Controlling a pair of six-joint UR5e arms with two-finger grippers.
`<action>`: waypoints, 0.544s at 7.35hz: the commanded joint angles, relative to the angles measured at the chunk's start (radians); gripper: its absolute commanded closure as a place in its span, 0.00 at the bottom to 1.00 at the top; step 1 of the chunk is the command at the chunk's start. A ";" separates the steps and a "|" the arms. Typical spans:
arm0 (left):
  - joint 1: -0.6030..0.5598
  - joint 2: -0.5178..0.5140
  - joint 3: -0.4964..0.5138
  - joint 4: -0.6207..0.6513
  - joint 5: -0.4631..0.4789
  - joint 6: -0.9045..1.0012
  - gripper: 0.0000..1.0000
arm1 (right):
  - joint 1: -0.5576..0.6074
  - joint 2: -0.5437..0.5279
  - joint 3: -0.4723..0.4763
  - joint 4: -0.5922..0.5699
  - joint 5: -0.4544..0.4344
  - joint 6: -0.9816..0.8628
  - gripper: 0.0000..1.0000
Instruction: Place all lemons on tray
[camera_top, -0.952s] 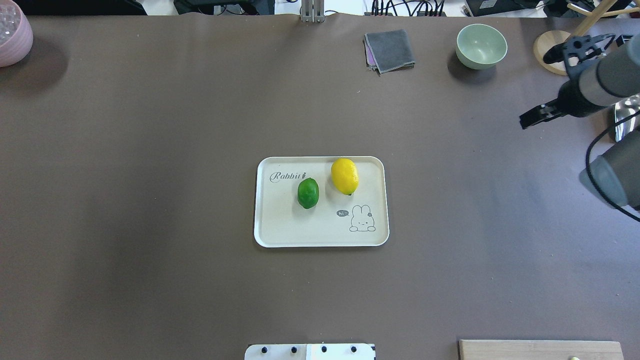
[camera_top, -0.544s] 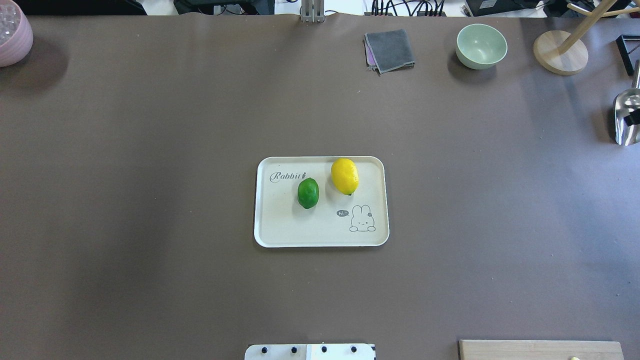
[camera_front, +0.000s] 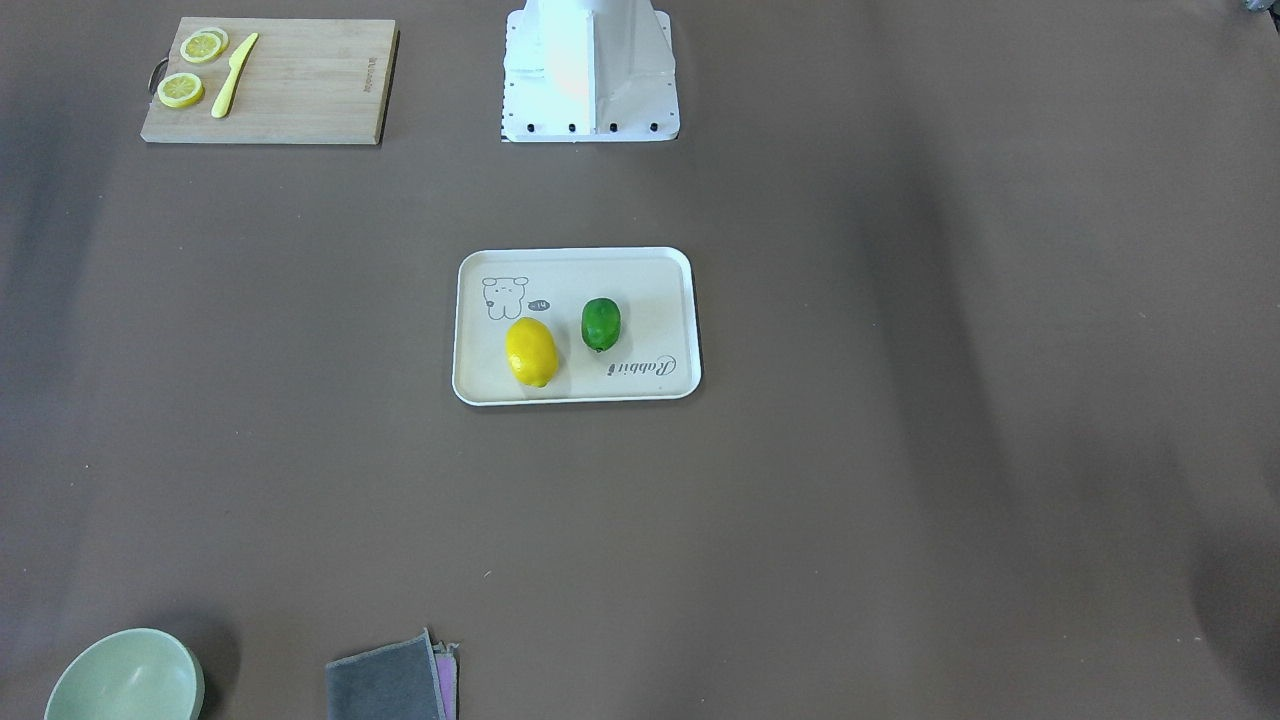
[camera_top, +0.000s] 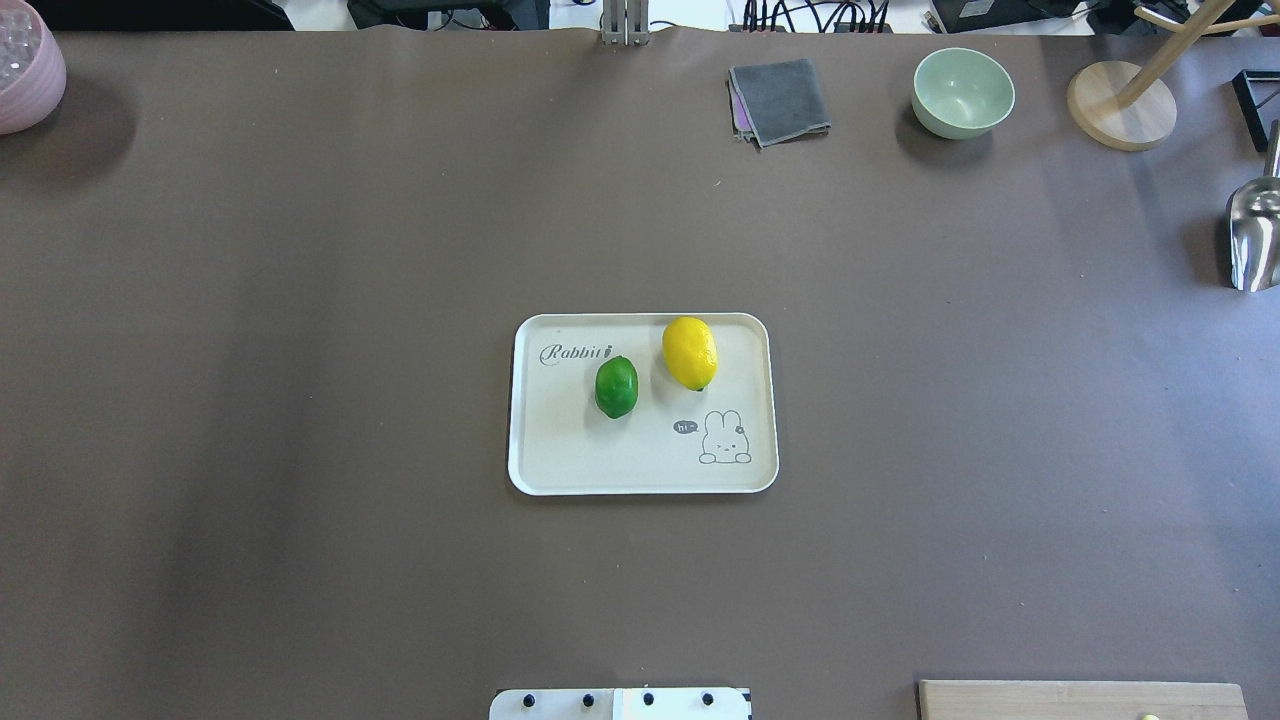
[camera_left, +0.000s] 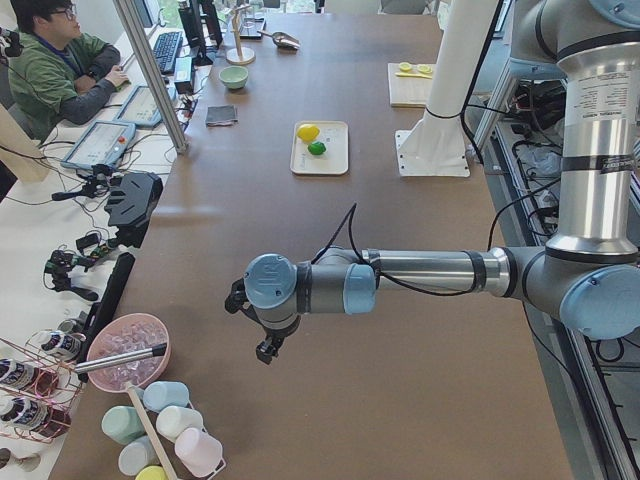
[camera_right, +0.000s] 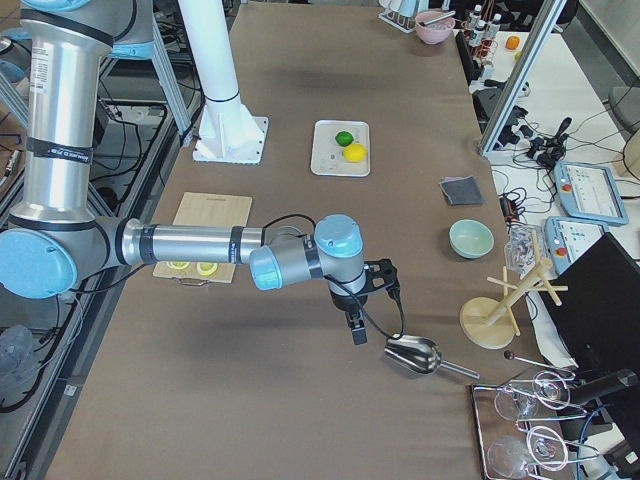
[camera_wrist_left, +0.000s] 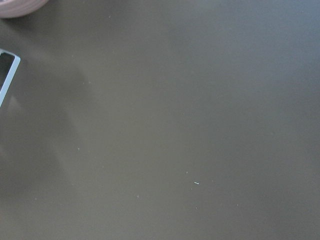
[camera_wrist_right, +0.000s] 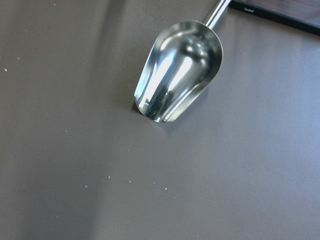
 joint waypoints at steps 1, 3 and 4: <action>-0.007 0.025 0.018 -0.017 0.023 -0.001 0.01 | 0.022 -0.026 -0.040 0.029 -0.005 0.001 0.00; -0.002 -0.051 0.013 0.117 0.071 -0.011 0.01 | 0.017 -0.009 -0.058 -0.051 0.011 0.003 0.00; -0.007 -0.104 0.010 0.237 0.111 -0.010 0.01 | 0.022 0.012 -0.014 -0.169 0.018 0.003 0.00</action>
